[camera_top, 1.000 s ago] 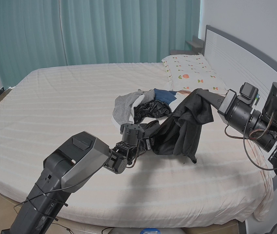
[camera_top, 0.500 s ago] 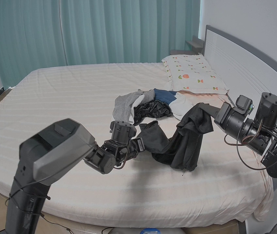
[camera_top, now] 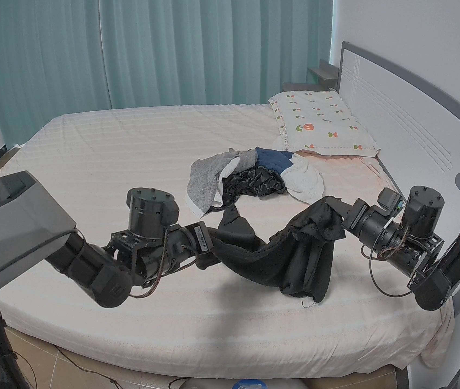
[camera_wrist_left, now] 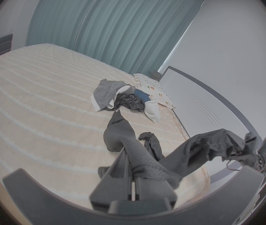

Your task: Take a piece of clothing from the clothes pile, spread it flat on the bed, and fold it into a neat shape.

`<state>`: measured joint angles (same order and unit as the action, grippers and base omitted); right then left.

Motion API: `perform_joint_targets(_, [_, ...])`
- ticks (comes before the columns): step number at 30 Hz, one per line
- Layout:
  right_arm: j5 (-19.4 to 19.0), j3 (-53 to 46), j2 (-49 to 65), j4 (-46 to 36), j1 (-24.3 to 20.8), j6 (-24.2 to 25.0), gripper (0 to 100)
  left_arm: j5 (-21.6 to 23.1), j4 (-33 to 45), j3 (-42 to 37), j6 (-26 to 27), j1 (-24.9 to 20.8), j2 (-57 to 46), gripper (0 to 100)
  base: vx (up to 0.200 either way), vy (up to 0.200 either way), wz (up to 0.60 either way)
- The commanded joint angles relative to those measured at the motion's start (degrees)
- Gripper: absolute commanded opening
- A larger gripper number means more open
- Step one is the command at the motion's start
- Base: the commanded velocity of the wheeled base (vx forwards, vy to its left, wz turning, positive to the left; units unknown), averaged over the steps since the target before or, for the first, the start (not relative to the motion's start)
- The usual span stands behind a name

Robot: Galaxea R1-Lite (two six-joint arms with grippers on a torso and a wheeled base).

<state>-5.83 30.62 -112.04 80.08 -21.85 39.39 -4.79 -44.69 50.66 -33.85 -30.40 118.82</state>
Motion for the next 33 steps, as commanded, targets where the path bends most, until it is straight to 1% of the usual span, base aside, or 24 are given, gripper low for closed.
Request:
perform_joint_targets(1, [0.73,-3.38,-3.62,4.47,0.84,0.25,0,0.13,-6.81,-9.71,-0.69,-0.09,-4.92,0,0.000,0.000,0.00])
perform_joint_targets(2, [0.82,-3.55,-4.06,5.09,1.37,0.34,0,0.04,-8.04,-10.59,-1.57,-0.18,-5.00,0,0.000,0.000,0.00])
perform_joint_targets(4, [0.82,-3.55,-4.06,5.09,1.37,0.34,0,0.04,-8.04,-10.59,-1.57,-0.18,-5.00,0,0.000,0.000,0.00])
perform_joint_targets(5, [0.82,-3.64,-4.94,5.17,1.63,0.25,0,-0.04,-8.66,-11.73,-5.35,-0.36,-5.44,0,0.000,0.000,0.00])
perform_joint_targets(6, [0.82,-3.64,-4.94,5.17,1.63,0.25,0,-0.04,-8.66,-11.73,-5.87,-0.36,-5.44,0,0.000,0.000,0.00])
perform_joint_targets(8, [0.82,-3.82,-4.68,5.17,1.72,0.34,0,0.04,-8.75,-12.26,-10.27,-0.71,-5.62,0,0.000,0.000,0.00])
perform_joint_targets(10, [0.82,-4.17,-4.68,5.17,1.72,0.34,0,0.13,-8.83,-12.43,-11.67,-1.15,-5.53,0,0.000,0.000,0.00])
perform_joint_targets(16, [0.82,-4.78,-5.20,5.17,1.81,0.43,0,0.22,-9.19,-12.52,-11.76,-1.59,-5.00,0,0.000,0.000,0.00])
perform_joint_targets(22, [0.73,-6.01,-5.38,5.09,1.89,0.51,0,0.22,-9.27,-12.52,-11.94,-1.59,-4.83,0,-0.200,0.000,0.00])
perform_joint_targets(33, [0.73,-6.36,-6.08,5.17,1.81,0.60,0,0.31,-9.19,-12.61,-12.20,-1.50,-2.72,0,0.000,0.000,0.00])
